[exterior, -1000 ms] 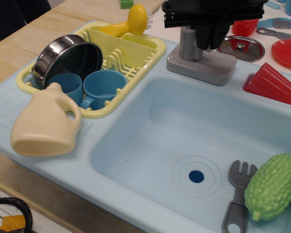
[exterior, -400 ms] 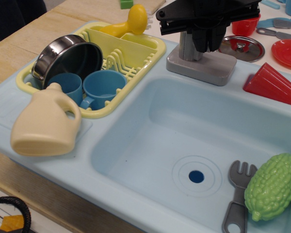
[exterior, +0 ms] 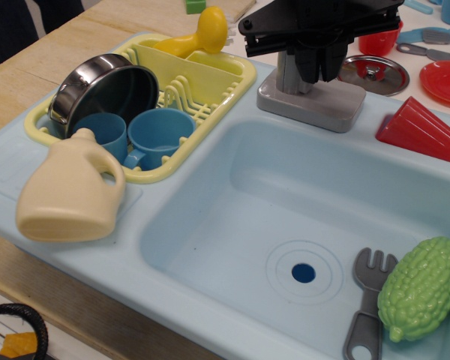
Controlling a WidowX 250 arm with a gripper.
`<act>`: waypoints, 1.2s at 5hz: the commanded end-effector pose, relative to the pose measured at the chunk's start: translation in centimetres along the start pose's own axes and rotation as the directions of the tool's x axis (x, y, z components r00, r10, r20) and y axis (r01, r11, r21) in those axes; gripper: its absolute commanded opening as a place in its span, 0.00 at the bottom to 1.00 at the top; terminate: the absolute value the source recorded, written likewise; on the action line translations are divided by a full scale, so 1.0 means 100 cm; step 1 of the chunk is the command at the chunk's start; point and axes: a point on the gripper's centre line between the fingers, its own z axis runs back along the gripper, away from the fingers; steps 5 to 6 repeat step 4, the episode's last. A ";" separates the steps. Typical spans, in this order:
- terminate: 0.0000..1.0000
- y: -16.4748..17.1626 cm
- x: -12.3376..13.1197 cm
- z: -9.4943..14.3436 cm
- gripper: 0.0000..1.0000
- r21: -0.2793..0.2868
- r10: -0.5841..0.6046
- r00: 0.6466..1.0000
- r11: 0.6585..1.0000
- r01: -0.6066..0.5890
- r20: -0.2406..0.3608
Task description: Turn lever vertical to front
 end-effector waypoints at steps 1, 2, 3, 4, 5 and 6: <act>0.00 0.028 -0.029 -0.006 0.00 0.083 0.010 0.997 0.997 -0.003 -0.081; 0.00 0.031 -0.036 -0.006 0.00 0.088 0.020 0.996 0.996 -0.012 -0.092; 0.00 0.031 -0.034 -0.006 0.00 0.086 -0.013 0.995 0.996 0.021 -0.103; 1.00 0.031 -0.034 -0.006 1.00 0.086 -0.013 0.995 0.996 0.021 -0.103; 1.00 0.031 -0.034 -0.006 1.00 0.086 -0.013 0.995 0.996 0.021 -0.103; 1.00 0.031 -0.034 -0.006 1.00 0.086 -0.013 0.995 0.996 0.021 -0.103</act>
